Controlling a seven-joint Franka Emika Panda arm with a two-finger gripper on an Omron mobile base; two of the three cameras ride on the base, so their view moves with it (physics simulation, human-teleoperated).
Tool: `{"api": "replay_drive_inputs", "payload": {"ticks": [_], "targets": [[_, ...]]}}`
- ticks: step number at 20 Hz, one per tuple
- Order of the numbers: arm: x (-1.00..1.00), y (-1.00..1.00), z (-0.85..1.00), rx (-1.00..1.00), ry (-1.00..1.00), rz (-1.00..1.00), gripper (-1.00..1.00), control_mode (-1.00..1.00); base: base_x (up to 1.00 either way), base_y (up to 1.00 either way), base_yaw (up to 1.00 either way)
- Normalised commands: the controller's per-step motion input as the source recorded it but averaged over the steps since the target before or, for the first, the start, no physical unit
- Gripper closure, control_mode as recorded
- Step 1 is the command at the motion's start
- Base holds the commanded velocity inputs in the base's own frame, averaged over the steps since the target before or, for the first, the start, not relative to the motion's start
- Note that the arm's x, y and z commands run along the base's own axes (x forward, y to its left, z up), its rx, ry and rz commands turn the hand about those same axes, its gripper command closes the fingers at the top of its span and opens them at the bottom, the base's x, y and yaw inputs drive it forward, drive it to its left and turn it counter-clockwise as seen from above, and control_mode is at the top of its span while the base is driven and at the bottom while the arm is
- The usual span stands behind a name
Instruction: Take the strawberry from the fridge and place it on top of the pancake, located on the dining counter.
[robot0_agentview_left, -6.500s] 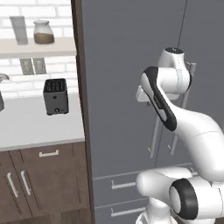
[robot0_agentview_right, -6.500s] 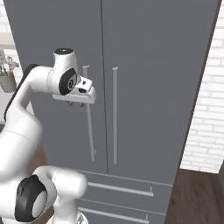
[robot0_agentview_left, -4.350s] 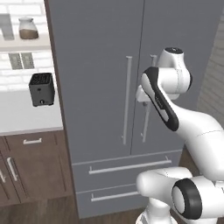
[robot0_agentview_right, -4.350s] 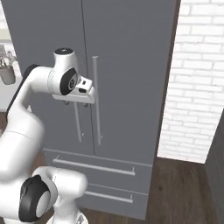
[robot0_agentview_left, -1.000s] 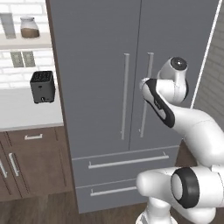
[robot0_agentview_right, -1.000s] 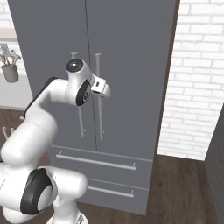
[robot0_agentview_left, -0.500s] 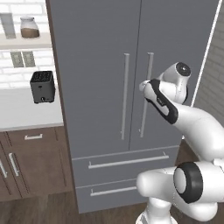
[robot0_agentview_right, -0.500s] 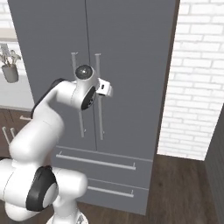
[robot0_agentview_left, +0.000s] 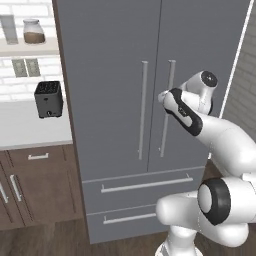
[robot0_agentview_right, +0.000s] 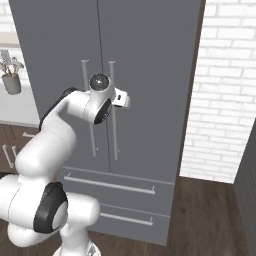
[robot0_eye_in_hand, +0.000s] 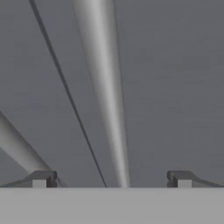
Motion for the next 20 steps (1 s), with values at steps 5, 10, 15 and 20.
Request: {"api": "replay_drive_inputs", "payload": {"ticks": [5,10,15,20], "targets": [[0.28,0.12,0.00,0.00,-0.06,0.00,-1.00,-1.00,0.00,0.00,0.00],[0.41,-0.03,0.00,0.00,-0.01,0.01,-1.00,-1.00,0.00,0.00,0.00],[0.47,-0.10,0.00,0.00,0.00,0.05,-1.00,-1.00,0.00,0.00,0.00],[0.42,-0.07,-0.01,0.00,-0.01,0.06,-1.00,-1.00,0.00,0.00,0.00]]}}
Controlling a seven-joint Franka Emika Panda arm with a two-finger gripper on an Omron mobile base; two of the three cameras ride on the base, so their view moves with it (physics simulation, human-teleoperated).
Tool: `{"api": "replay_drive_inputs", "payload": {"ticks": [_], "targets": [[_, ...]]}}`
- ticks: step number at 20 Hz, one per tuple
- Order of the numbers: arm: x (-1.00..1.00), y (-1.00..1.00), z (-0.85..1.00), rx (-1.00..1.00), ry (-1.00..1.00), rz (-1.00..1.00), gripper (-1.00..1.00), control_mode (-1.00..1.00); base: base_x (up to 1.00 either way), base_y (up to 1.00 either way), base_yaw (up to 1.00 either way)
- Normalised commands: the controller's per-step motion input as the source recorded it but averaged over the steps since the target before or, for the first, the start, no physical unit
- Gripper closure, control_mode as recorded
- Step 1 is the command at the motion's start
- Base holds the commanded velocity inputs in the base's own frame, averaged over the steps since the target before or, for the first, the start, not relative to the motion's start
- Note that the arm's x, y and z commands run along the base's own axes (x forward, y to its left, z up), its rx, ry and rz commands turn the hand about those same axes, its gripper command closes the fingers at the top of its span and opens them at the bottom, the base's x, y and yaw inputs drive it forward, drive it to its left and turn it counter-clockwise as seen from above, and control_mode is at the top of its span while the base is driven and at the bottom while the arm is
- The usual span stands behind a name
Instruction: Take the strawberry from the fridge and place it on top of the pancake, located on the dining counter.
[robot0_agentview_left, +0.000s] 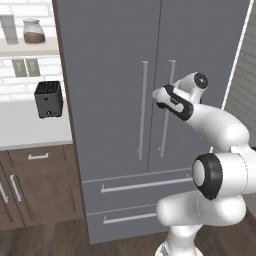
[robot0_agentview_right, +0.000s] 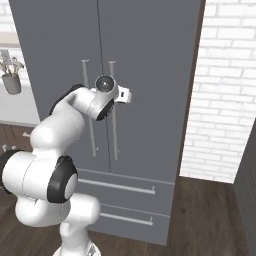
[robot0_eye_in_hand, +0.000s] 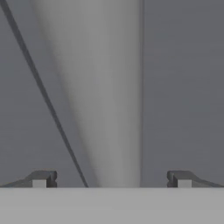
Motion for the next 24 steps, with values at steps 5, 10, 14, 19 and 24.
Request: {"api": "replay_drive_inputs", "payload": {"ticks": [5,10,14,19,24], "targets": [[0.31,0.00,-0.09,0.00,-0.04,0.01,1.00,-1.00,0.00,0.00,0.00],[0.23,0.01,-0.02,-0.01,0.00,0.00,1.00,-1.00,0.00,0.00,0.00],[-0.19,-0.23,-0.11,-0.01,-0.02,-0.04,1.00,-1.00,0.00,0.00,0.00],[-0.75,-0.81,0.00,0.00,-0.01,-0.12,1.00,-1.00,0.00,0.00,0.00],[-0.95,-1.00,0.05,0.00,0.01,-0.07,1.00,-1.00,0.00,0.00,0.00]]}}
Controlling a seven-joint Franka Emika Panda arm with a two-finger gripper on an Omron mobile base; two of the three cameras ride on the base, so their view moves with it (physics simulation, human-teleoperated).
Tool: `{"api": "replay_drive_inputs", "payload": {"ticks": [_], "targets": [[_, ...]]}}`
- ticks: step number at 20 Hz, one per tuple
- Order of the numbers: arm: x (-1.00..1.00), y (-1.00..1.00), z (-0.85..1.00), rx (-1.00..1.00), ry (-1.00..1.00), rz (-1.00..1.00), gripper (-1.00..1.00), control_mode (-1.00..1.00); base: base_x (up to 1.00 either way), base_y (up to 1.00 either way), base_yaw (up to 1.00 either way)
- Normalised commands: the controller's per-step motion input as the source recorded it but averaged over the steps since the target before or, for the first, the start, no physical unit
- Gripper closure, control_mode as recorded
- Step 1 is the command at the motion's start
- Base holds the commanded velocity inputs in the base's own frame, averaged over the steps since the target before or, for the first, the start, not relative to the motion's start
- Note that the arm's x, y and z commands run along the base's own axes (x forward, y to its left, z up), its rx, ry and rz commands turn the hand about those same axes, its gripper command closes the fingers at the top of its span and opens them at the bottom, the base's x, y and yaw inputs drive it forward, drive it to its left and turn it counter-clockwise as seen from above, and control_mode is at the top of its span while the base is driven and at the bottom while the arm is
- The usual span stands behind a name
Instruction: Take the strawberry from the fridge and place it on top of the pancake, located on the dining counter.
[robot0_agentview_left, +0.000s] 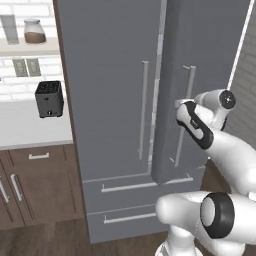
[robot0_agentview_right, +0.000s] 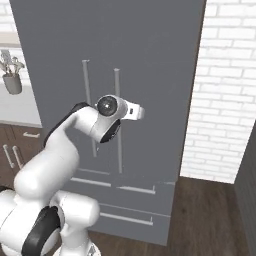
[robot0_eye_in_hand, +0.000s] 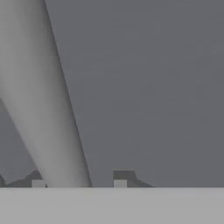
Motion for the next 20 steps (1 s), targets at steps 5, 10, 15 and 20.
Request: {"api": "replay_drive_inputs", "payload": {"ticks": [5,10,15,20], "targets": [[-0.79,-1.00,0.07,0.00,0.05,-0.03,1.00,-1.00,0.00,0.00,0.00],[-0.23,-0.59,-0.24,-0.09,0.25,-0.09,-1.00,-1.00,0.00,0.00,0.00],[-0.44,-0.05,-0.15,-0.09,0.03,0.00,-1.00,-1.00,0.00,0.00,0.00],[-1.00,0.17,0.20,-0.09,-0.11,0.00,-1.00,-1.00,0.00,0.00,0.00]]}}
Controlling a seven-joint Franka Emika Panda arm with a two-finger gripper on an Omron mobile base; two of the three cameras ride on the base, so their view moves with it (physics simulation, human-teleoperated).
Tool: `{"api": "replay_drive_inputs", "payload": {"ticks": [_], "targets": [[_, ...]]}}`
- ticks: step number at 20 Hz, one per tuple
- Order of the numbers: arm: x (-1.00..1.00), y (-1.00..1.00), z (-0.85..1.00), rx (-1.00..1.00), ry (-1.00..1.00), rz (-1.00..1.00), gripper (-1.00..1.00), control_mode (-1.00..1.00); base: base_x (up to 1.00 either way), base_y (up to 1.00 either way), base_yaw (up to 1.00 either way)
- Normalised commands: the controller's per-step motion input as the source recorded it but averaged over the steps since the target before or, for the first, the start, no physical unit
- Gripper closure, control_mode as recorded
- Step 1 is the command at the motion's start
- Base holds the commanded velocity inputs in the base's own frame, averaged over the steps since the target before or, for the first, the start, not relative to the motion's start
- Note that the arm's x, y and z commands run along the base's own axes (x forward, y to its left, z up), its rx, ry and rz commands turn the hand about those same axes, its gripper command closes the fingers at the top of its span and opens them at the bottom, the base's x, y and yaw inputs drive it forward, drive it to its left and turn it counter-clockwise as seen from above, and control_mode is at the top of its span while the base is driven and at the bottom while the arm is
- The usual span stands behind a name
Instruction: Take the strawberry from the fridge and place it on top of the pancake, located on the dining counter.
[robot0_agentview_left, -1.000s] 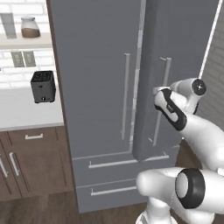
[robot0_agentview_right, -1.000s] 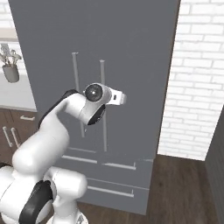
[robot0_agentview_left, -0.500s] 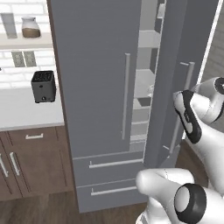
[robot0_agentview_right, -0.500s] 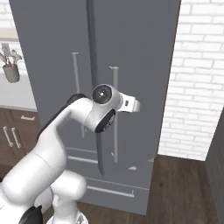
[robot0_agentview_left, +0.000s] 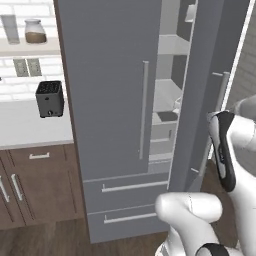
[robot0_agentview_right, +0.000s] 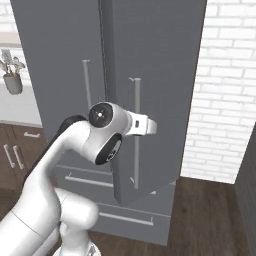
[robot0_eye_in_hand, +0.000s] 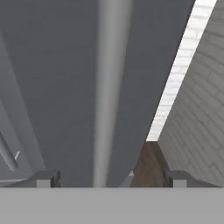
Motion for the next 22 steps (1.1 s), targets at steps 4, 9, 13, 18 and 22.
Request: {"api": "replay_drive_inputs", "payload": {"ticks": [4,9,13,18,22], "targets": [[-0.49,0.86,0.63,-0.24,-0.01,0.00,-1.00,-1.00,0.00,0.00,0.00],[-0.03,1.00,0.33,-0.36,0.01,-0.01,-1.00,-1.00,0.00,0.00,0.00],[0.18,0.95,0.05,-0.33,0.00,-0.05,-1.00,-1.00,0.00,0.00,0.00],[0.81,0.69,0.00,-0.23,0.11,-0.07,-1.00,-1.00,0.00,0.00,0.00],[1.00,0.03,0.00,-0.09,0.23,0.00,-1.00,-1.00,0.00,0.00,0.00]]}}
